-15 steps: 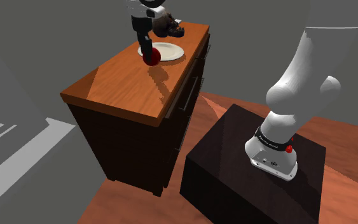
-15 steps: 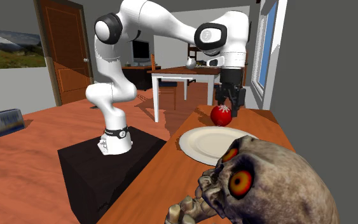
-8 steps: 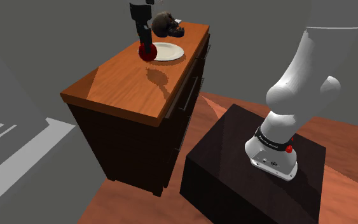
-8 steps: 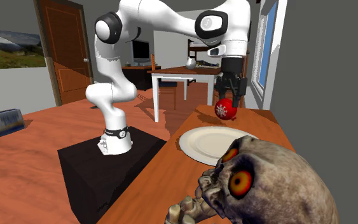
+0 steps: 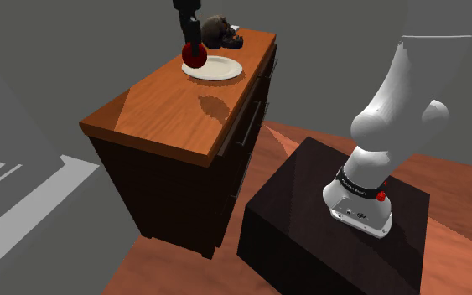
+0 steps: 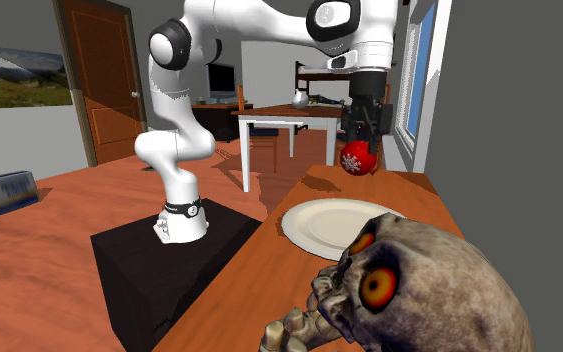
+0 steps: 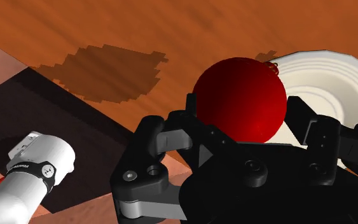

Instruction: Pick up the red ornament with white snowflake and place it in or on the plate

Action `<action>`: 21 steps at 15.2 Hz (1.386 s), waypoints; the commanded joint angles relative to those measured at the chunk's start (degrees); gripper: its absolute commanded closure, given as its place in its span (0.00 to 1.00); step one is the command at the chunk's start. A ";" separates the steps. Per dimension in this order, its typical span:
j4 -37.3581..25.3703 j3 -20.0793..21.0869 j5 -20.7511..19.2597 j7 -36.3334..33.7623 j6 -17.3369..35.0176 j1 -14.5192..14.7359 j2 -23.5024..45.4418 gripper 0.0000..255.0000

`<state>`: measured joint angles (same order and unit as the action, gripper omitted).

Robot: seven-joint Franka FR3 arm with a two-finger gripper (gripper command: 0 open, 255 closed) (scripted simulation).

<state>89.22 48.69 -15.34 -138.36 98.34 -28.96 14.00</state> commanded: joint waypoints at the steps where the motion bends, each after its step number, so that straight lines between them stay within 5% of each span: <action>1: -1.60 -0.81 -0.85 1.62 -0.42 -0.62 1.34 1.00; 10: -13.97 -4.92 -6.15 8.99 -4.28 -1.29 10.66 1.00; 21: -4.72 -5.16 -6.30 7.78 4.31 -3.24 10.29 1.00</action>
<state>83.72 43.59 -21.50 -130.42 101.75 -32.11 24.17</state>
